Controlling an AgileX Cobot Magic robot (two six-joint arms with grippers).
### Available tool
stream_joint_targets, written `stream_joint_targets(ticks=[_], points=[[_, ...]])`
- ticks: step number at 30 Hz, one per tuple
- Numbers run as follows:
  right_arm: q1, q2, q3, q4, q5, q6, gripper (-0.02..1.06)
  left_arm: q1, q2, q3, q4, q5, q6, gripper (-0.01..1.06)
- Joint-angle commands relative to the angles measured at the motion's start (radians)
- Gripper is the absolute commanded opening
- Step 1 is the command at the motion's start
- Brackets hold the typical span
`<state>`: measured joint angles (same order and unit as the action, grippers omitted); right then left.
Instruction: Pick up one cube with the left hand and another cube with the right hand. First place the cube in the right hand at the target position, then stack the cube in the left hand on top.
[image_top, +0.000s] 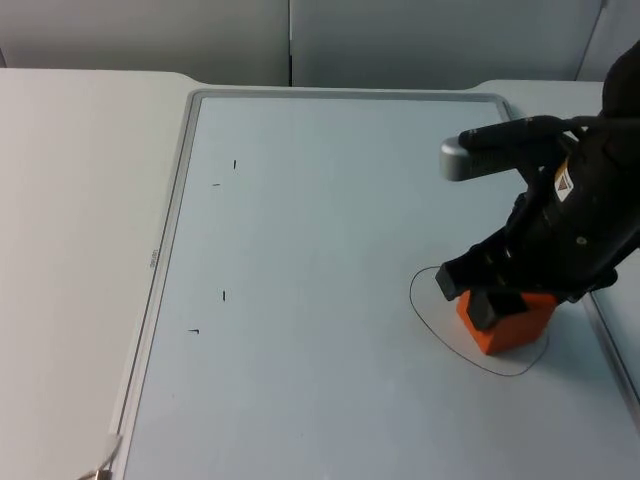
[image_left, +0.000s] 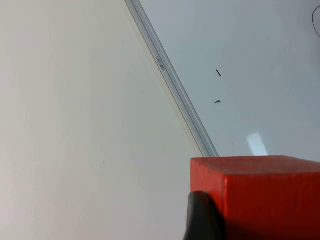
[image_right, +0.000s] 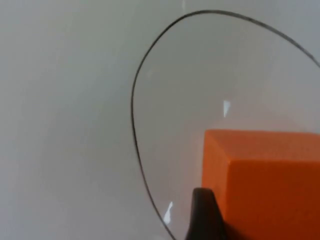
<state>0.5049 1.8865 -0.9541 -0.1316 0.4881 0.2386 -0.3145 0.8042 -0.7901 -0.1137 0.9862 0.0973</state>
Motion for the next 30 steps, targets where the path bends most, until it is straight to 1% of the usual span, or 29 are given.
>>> stream_joint_targets(ticks=[1,10,11,13,14,15,16,18,19,20,21,22,25,29,30], points=[[-0.005,0.016,-0.004,0.005,-0.017,-0.006,0.00,-0.007,-0.005,0.003,-0.010,-0.015,0.001,0.01],[0.006,0.014,-0.004,0.012,-0.008,-0.011,0.00,-0.007,-0.005,0.003,-0.010,-0.016,0.001,0.01],[0.006,0.014,-0.004,0.017,-0.005,-0.011,0.02,-0.007,-0.005,0.003,-0.010,-0.016,0.001,0.01],[0.006,0.014,-0.004,0.027,-0.004,-0.011,0.13,-0.007,-0.005,0.003,-0.010,-0.016,0.001,0.01],[0.006,0.014,-0.004,0.027,-0.004,-0.011,0.13,-0.007,-0.005,0.003,-0.010,-0.016,0.001,0.01],[0.006,0.014,-0.004,0.029,-0.004,-0.011,0.23,-0.007,-0.005,0.003,-0.010,-0.016,0.001,0.01],[0.006,0.014,-0.004,0.034,-0.004,-0.011,0.36,-0.007,-0.005,0.003,-0.010,-0.016,0.001,0.01],[0.006,0.012,-0.004,0.036,-0.007,-0.011,0.66,-0.007,-0.005,0.003,-0.010,-0.016,0.001,0.01],[0.006,0.012,-0.004,0.036,-0.007,-0.011,0.66,-0.007,-0.005,0.003,-0.010,-0.016,0.001,0.01],[0.006,0.010,-0.004,0.036,-0.005,-0.011,0.84,-0.007,-0.005,0.003,-0.010,-0.016,0.001,0.01],[0.006,0.005,-0.004,0.036,-0.005,-0.012,1.00,-0.007,-0.005,0.003,-0.010,-0.016,0.001,0.01],[0.006,-0.015,-0.006,0.031,-0.015,-0.012,1.05,-0.007,-0.005,0.003,-0.010,-0.016,0.001,0.01],[0.006,-0.053,-0.006,0.030,-0.027,-0.012,1.05,-0.007,-0.005,0.003,-0.010,-0.016,0.001,0.01],[0.006,-0.212,-0.006,0.030,-0.024,-0.012,1.05,-0.007,-0.005,0.003,-0.008,-0.016,0.001,0.01],[0.006,-0.212,-0.006,0.030,-0.024,-0.012,1.05,-0.007,-0.005,0.003,-0.008,-0.016,0.001,0.01]])
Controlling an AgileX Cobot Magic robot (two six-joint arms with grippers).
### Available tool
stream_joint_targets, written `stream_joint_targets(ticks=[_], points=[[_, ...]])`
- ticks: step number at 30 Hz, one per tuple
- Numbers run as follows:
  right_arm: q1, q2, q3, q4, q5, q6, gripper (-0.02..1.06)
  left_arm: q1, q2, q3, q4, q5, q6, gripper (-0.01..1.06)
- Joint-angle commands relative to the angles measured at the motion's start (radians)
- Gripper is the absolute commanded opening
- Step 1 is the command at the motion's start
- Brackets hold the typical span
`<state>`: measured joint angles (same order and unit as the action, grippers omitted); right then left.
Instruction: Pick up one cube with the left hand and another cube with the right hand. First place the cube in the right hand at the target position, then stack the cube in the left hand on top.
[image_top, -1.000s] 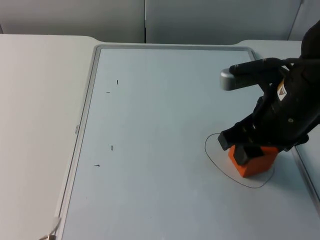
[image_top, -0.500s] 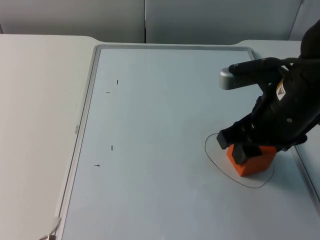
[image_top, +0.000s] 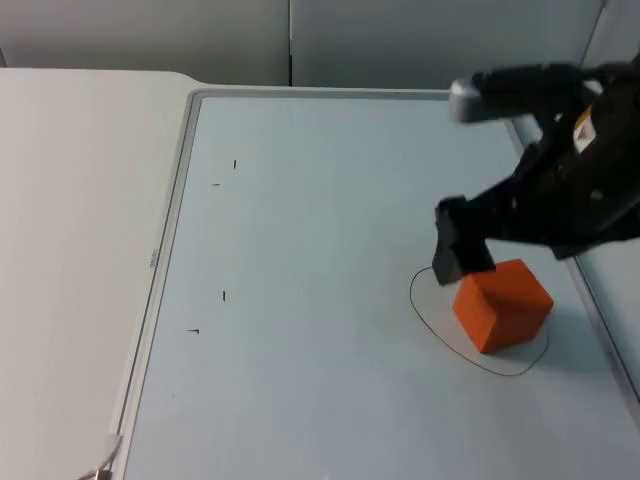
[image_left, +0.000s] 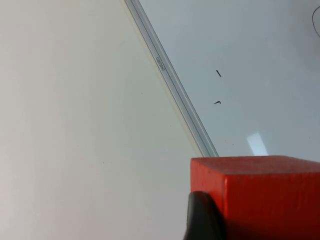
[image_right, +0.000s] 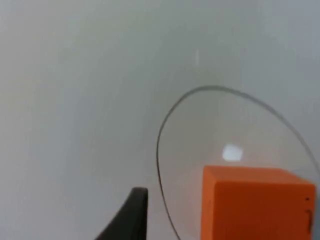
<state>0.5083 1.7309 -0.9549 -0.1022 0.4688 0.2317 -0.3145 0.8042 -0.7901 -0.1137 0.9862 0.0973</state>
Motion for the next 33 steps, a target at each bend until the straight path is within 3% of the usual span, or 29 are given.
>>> stream_joint_targets(ticks=[1,11,18,22,23,27,33], points=[[0.003,-0.115,-0.005,0.001,-0.003,-0.007,1.05,-0.007,-0.005,0.003,-0.008,-0.016,0.001,0.01],[0.003,-0.788,-0.005,0.005,0.070,-0.115,1.05,-0.007,-0.005,0.003,-0.008,-0.020,0.026,0.01],[0.003,-1.081,-0.004,-0.008,0.178,-0.158,1.05,-0.007,0.008,0.003,-0.044,-0.054,0.076,0.01],[0.003,-1.172,-0.004,0.000,0.244,-0.156,1.05,-0.007,0.084,0.001,-0.299,-0.065,0.315,0.01],[0.003,-1.172,-0.004,0.000,0.244,-0.156,1.05,-0.007,0.084,0.001,-0.299,-0.065,0.315,0.01],[0.003,-1.159,-0.004,0.005,0.261,-0.154,1.05,-0.007,0.210,0.001,-0.553,-0.104,0.553,0.01],[0.003,-1.092,-0.004,0.027,0.246,-0.157,1.05,-0.014,0.378,-0.032,-0.715,-0.140,0.701,0.01]])
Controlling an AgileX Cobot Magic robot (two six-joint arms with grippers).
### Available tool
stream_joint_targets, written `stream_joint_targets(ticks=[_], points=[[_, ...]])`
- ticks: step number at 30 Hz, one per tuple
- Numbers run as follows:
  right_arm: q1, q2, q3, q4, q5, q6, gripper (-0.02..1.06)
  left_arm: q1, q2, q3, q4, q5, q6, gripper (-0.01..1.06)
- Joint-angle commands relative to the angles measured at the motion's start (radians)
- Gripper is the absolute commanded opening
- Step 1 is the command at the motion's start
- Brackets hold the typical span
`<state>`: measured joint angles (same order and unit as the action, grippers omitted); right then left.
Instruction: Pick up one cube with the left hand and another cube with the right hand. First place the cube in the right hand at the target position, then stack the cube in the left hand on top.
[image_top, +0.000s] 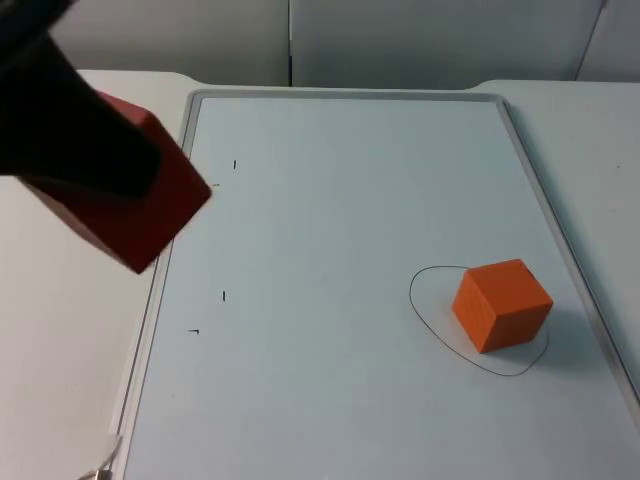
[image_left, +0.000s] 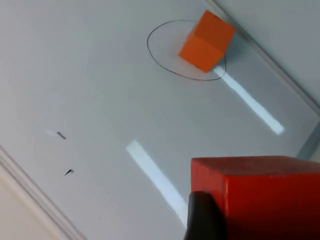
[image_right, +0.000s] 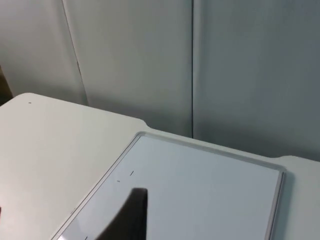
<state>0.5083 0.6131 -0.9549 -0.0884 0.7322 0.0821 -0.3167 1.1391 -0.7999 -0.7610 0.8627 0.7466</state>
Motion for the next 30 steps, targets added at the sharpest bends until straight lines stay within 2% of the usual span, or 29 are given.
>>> stream_joint_targets(ticks=[1,2,6,7,9,12,14,15,18,20,21,25,26,30], points=[[0.003,0.044,-0.004,0.013,-0.024,-0.007,1.05,-0.029,0.074,-0.043,-0.064,-0.026,0.058,0.01],[0.003,0.044,-0.004,0.013,-0.024,-0.007,1.05,-0.029,0.074,-0.043,-0.064,-0.026,0.058,0.01],[0.003,0.112,-0.004,0.015,-0.072,-0.011,1.05,-0.161,0.188,-0.144,-0.025,-0.128,0.055,0.00],[0.003,0.112,-0.004,0.015,-0.072,-0.011,1.05,-0.161,0.188,-0.144,-0.025,-0.128,0.055,0.00],[0.003,0.143,-0.004,0.032,-0.094,-0.013,1.05,-0.255,0.266,-0.226,0.027,-0.203,-0.003,0.00],[0.003,0.161,-0.004,0.059,-0.102,-0.037,1.05,-0.324,0.343,-0.318,0.109,-0.213,-0.053,0.00],[0.003,0.170,-0.004,0.088,-0.117,-0.065,1.05,-0.374,0.441,-0.412,0.189,-0.200,-0.115,0.00],[0.003,0.170,-0.004,0.088,-0.117,-0.065,1.05,-0.374,0.441,-0.412,0.189,-0.200,-0.115,0.00],[0.003,0.170,-0.004,0.094,-0.130,-0.065,1.05,-0.432,0.619,-0.590,0.286,-0.153,-0.177,0.00],[0.003,0.170,-0.004,0.088,-0.132,-0.065,1.05,-0.446,0.714,-0.692,0.298,-0.112,-0.177,0.00],[0.003,0.170,-0.004,0.088,-0.132,-0.065,1.05,-0.446,0.714,-0.692,0.298,-0.112,-0.177,0.00],[0.003,0.170,-0.004,0.088,-0.132,-0.065,1.05,-0.462,0.893,-0.866,0.342,-0.012,-0.207,0.00],[0.003,0.170,-0.004,0.088,-0.132,-0.065,1.05,-0.462,0.893,-0.866,0.342,-0.012,-0.207,0.00],[0.003,0.170,-0.004,0.088,-0.132,-0.065,1.05,-0.490,1.009,-0.996,0.501,0.029,-0.321,0.00]])
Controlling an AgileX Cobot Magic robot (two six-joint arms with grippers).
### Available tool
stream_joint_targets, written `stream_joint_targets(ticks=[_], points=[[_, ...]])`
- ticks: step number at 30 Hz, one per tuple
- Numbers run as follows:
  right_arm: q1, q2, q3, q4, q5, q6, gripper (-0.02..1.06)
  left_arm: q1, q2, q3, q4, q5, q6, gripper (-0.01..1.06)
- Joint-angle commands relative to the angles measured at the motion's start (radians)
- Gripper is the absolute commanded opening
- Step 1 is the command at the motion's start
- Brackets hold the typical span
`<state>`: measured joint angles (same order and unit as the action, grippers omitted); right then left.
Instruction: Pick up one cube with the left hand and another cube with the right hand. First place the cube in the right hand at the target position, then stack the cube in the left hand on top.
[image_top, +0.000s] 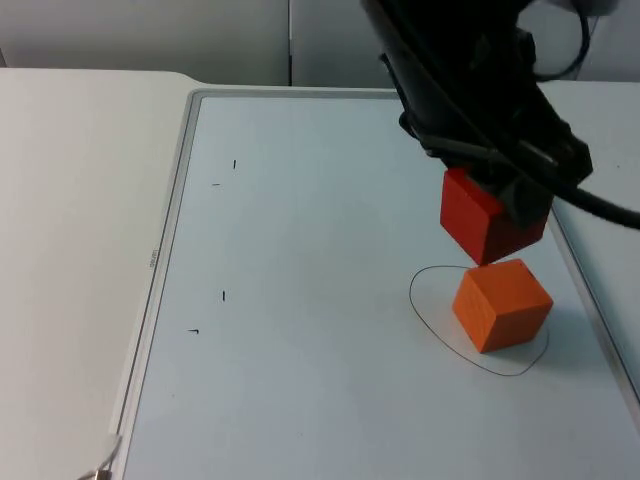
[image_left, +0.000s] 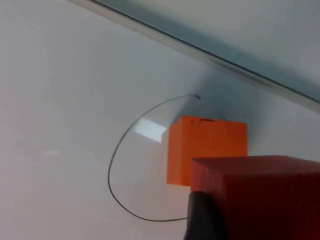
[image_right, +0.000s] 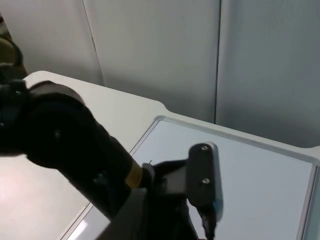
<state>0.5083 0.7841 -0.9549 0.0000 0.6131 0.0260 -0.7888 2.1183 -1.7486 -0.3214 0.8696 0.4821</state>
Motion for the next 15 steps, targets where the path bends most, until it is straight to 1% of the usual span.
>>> stream_joint_targets(ticks=[1,3,11,15], points=[[0.003,-0.001,-0.004,0.000,-0.013,-0.009,1.05,-0.018,0.030,-0.048,0.061,0.022,-0.057,0.00],[0.003,-0.001,-0.004,0.000,-0.013,-0.009,1.05,-0.032,0.074,-0.093,0.114,0.026,-0.101,0.00],[0.003,-0.001,-0.004,0.000,-0.013,-0.009,1.05,-0.063,0.132,-0.142,0.128,0.017,-0.101,0.00],[0.003,-0.001,-0.004,0.000,-0.013,-0.009,1.05,-0.082,0.168,-0.186,0.140,0.042,-0.103,0.00]])
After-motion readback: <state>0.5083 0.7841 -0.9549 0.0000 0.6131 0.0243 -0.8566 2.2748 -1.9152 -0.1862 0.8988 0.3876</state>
